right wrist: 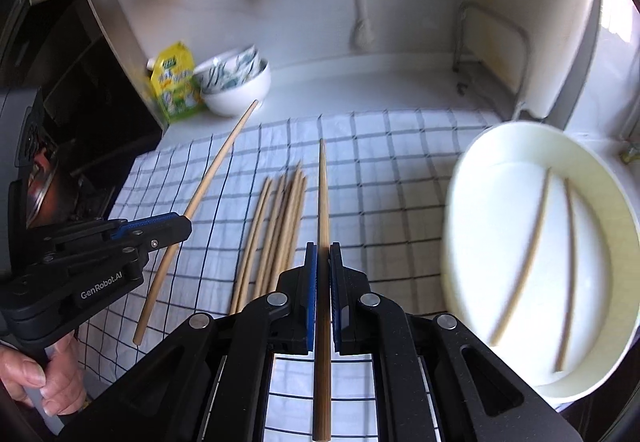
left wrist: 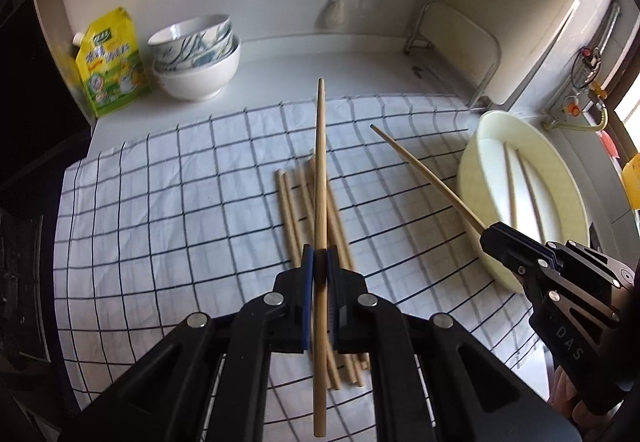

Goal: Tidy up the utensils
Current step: 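Carry both held chopsticks over the white basin and lower them inside, then open both tools to release the chopsticks into the basin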

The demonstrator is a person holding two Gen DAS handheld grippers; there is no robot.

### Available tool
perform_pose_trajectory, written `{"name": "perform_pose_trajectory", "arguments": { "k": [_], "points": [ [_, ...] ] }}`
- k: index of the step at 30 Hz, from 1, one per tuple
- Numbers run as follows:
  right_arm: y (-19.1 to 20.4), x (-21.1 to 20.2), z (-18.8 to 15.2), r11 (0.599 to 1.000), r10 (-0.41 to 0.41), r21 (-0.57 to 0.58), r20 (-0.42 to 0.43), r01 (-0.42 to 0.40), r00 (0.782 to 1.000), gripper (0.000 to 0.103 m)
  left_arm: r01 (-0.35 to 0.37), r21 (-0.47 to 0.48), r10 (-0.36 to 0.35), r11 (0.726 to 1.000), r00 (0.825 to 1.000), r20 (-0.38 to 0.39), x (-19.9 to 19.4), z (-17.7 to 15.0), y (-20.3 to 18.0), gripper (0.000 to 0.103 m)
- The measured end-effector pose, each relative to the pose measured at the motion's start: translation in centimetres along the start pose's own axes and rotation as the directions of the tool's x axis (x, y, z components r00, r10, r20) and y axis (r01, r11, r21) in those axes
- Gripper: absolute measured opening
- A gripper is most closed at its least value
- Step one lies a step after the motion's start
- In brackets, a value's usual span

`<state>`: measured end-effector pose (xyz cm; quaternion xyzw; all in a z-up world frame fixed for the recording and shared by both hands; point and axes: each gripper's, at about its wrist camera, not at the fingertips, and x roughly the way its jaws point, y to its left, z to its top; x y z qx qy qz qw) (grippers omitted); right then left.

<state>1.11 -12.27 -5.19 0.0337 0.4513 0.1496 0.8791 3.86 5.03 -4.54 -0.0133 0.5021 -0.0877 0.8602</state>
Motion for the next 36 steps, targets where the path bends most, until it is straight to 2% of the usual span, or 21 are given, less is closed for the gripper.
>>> {"name": "perform_pose_trajectory", "arguments": {
  "k": [4,9,13,18,22,26,34,36],
  "points": [
    [-3.0,-2.4,0.5,0.999,-0.032,0.037,0.047,0.03,0.998,0.006,0.034,0.051,-0.036,0.998,0.999,0.033,-0.7,1.7,-3.6,0.007],
    [-8.3,-5.3,0.6,0.988,-0.12,0.11,0.09,0.11,0.989,0.006,0.11,0.123,-0.115,0.986,0.993,0.037,-0.2,3.6,-8.8,0.007],
    [-12.7,-6.4,0.1,0.968,-0.199,0.176,0.09,0.181,0.976,0.006,0.182,0.191,-0.188,0.964,0.982,0.011,1.3,4.9,-14.2,0.007],
    [-17.8,-6.4,-1.0,0.935,-0.272,0.254,0.06,0.249,0.96,0.006,0.237,0.261,-0.234,0.936,0.971,-0.041,4.5,6.0,-20.3,0.007],
    [-20.7,-5.4,-1.9,0.917,-0.292,0.289,0.021,0.273,0.956,0.006,0.247,0.303,-0.229,0.92,0.969,-0.093,7.5,6.1,-23.8,0.007],
    [-22.4,-3.6,-2.9,0.911,-0.285,0.306,-0.017,0.276,0.959,0.006,0.242,0.326,-0.207,0.914,0.968,-0.14,10.1,5.6,-25.7,0.007],
    [-23.9,-1.4,-3.7,0.915,-0.239,0.32,-0.058,0.245,0.969,0.006,0.203,0.322,-0.144,0.925,0.969,-0.199,13.7,4.8,-26.6,0.008],
    [-24.1,-1.5,-3.6,0.914,-0.242,0.32,-0.059,0.248,0.968,0.008,0.194,0.304,-0.139,0.933,0.971,-0.193,13.7,5.1,-26.3,0.015]
  ]
}}
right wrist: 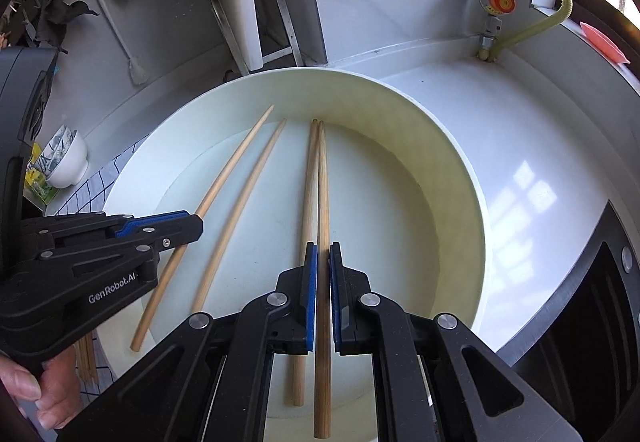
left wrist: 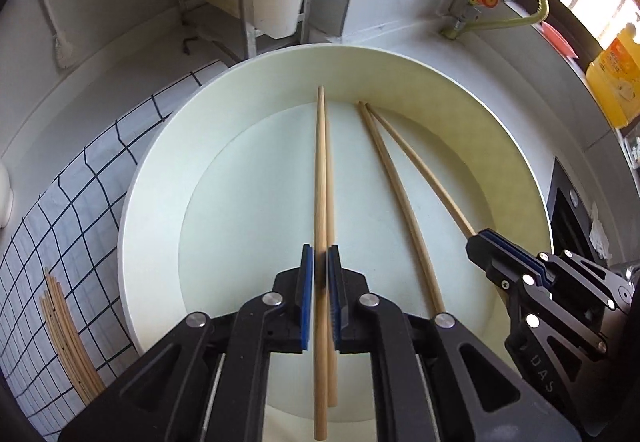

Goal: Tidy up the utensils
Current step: 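Open both tools to release the chopsticks into the basin, then move both open tools back toward the chopsticks on the cloth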

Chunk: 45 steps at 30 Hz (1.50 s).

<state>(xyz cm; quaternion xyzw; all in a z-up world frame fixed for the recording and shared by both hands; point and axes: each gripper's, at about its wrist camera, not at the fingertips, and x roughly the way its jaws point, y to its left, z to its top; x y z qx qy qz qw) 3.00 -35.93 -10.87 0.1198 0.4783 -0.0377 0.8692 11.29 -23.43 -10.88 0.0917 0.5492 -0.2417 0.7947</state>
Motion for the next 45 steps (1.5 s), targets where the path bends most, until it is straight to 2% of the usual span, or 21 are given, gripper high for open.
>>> {"name": "perform_pose_trajectory", "arguments": {
  "k": [2,5,14,26,36,39,45],
  "points": [
    [-0.1,-0.3,0.1,1.0,-0.002,0.007,0.01,0.002,1.0,0.021,-0.019,-0.009,0.019,1.0,1.0,0.012,-0.4,0.1,0.3,0.035],
    [-0.2,-1.1,0.2,1.0,-0.009,0.011,0.031,0.008,0.999,0.023,-0.043,-0.027,0.044,0.999,0.999,0.033,-1.3,0.0,0.8,0.044],
    [0.9,-2.7,-0.2,1.0,0.004,-0.001,0.048,-0.004,0.999,0.025,-0.065,-0.055,0.07,0.996,0.994,0.082,-4.9,-1.1,2.3,0.048],
    [4.9,-5.8,-0.9,0.997,0.045,-0.07,0.076,-0.039,0.996,0.031,-0.087,-0.11,0.103,0.99,0.984,0.148,-10.1,-3.9,4.9,0.049],
    [11.3,-7.1,-1.9,0.982,0.108,-0.163,0.081,-0.093,0.991,0.034,-0.124,-0.196,0.16,0.973,0.971,0.178,-13.8,-7.6,9.8,0.053],
    [13.8,-6.9,-2.3,0.972,0.132,-0.203,0.071,-0.115,0.989,0.036,-0.137,-0.239,0.182,0.961,0.967,0.178,-14.7,-9.0,12.0,0.058],
    [18.3,-6.0,-3.4,0.948,0.172,-0.276,0.028,-0.157,0.985,0.04,-0.182,-0.322,0.241,0.929,0.959,0.151,-15.8,-12.7,16.8,0.059]
  ]
}}
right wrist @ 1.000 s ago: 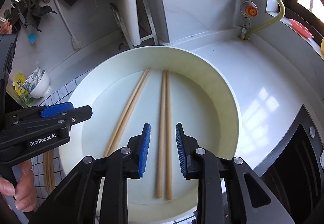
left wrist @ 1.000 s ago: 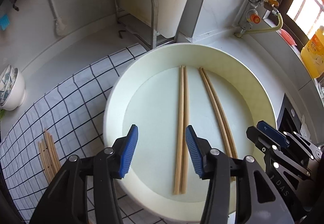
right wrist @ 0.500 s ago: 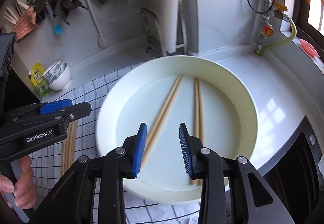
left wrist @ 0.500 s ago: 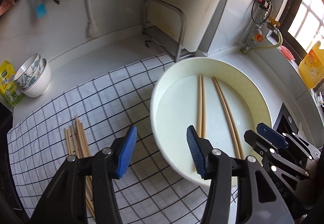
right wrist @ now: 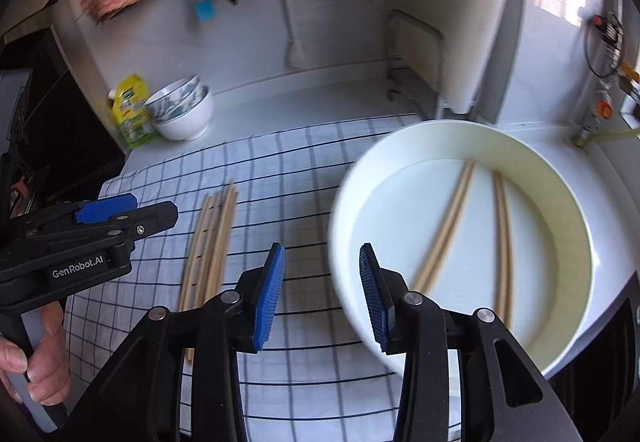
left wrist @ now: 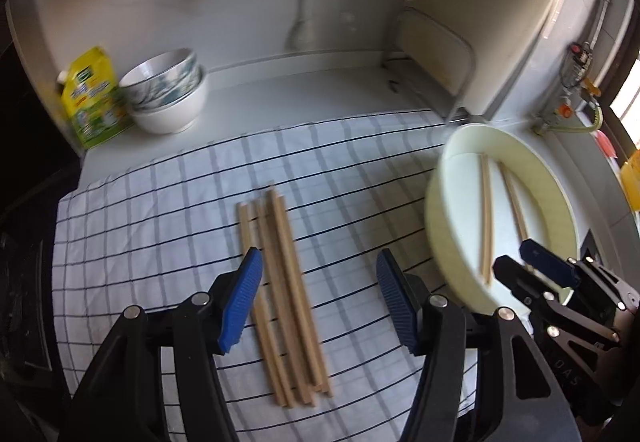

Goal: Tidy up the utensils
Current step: 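Move both open tools back toward the chopsticks on the cloth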

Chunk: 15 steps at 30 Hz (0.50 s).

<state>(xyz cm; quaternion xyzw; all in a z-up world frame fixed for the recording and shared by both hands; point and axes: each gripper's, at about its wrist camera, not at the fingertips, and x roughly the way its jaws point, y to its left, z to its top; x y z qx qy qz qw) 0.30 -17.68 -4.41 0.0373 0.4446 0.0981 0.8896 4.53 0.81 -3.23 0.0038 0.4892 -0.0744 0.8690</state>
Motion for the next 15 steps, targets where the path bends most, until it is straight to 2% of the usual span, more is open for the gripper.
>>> {"name": "perform_pose_trajectory", "arguments": {
  "k": [7,15],
  "points": [
    [4.9,2.4,-0.4,0.996,0.038,-0.076,-0.062,-0.043,0.997,0.041,-0.087,-0.094,0.082,0.992,0.995,-0.058,1.2,-3.2,7.0,0.059],
    [8.6,6.4,-1.8,0.992,0.054,-0.107,-0.14,-0.069,0.989,0.041,-0.121,-0.169,0.105,0.978,0.989,-0.103,2.5,-5.7,12.0,0.059]
  ]
}}
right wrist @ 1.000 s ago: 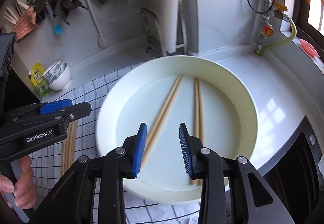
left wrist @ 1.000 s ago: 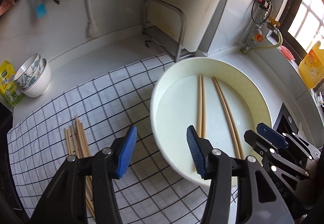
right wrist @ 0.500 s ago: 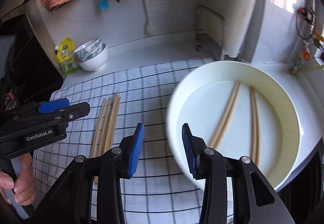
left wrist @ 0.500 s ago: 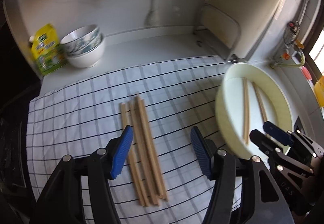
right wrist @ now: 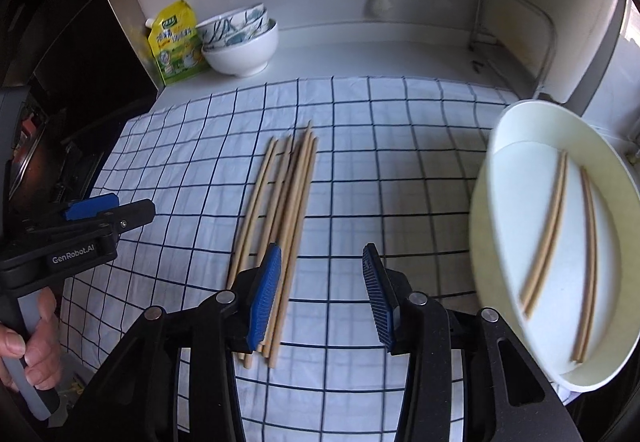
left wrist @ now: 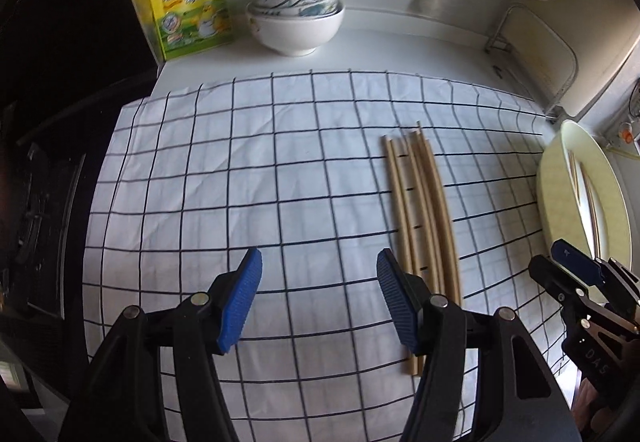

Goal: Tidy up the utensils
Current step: 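Move both open tools back toward the chopsticks on the cloth, then close the right tool on one chopstick while the left tool grasps another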

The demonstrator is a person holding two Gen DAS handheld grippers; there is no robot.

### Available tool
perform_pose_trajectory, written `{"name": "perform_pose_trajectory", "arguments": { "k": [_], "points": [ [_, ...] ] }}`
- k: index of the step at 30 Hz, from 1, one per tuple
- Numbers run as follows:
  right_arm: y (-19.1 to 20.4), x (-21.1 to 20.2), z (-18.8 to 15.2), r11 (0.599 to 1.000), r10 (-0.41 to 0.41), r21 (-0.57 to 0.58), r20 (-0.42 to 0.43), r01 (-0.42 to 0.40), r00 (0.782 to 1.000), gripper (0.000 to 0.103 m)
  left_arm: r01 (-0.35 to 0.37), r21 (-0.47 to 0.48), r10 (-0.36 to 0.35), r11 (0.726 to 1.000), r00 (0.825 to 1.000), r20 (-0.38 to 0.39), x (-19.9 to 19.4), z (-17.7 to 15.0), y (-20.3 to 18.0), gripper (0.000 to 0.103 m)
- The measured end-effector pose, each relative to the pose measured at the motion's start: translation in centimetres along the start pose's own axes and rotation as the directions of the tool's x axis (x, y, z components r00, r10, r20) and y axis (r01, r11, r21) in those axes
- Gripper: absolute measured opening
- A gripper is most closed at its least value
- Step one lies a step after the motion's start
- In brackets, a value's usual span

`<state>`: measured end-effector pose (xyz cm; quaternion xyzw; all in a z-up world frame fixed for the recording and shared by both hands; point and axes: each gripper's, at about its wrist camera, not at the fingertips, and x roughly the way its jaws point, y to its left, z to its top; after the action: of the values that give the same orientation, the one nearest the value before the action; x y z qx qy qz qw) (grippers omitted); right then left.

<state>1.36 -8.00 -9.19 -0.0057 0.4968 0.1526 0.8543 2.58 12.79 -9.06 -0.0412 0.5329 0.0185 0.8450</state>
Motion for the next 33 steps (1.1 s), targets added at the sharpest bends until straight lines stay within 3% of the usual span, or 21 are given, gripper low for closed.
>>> {"name": "perform_pose_trajectory", "arguments": {
  "k": [14,33],
  "points": [
    [0.7,5.7,-1.3,0.997,-0.063,0.041,-0.064,0.066,0.996,0.047,0.062,0.034,-0.06,0.998,0.997,-0.045,3.4,-0.7,-0.1,0.062],
    [0.9,7.4,-1.6,0.994,-0.1,0.024,-0.071,0.102,0.992,0.048,0.095,0.06,-0.09,0.994,0.993,-0.077,5.5,-0.9,-0.8,0.065]
  ]
}}
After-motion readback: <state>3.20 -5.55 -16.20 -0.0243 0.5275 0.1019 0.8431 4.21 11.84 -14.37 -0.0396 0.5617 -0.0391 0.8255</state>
